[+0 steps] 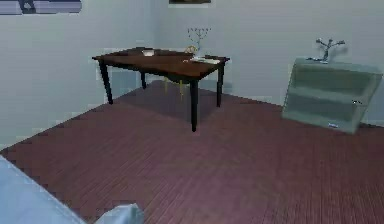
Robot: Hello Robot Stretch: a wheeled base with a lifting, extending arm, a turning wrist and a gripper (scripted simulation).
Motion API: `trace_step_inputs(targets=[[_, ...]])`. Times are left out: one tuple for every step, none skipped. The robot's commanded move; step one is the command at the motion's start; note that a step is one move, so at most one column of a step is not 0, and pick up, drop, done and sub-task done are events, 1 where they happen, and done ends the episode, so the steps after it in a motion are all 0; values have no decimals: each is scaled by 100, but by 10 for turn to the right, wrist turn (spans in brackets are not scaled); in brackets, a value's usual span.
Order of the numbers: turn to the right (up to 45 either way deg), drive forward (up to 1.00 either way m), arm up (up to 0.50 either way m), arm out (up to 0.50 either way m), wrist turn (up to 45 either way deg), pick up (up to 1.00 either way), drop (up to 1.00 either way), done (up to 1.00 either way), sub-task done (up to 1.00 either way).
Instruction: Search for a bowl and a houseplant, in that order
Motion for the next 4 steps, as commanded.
trace_step_inputs(targets=[[420,0,0,0,0,0,0,0,0],[0,30,0,0,0,0,0,0,0],[-360,0,0,0,0,0,0,0,0],[0,60,0,0,0,0,0,0,0]])
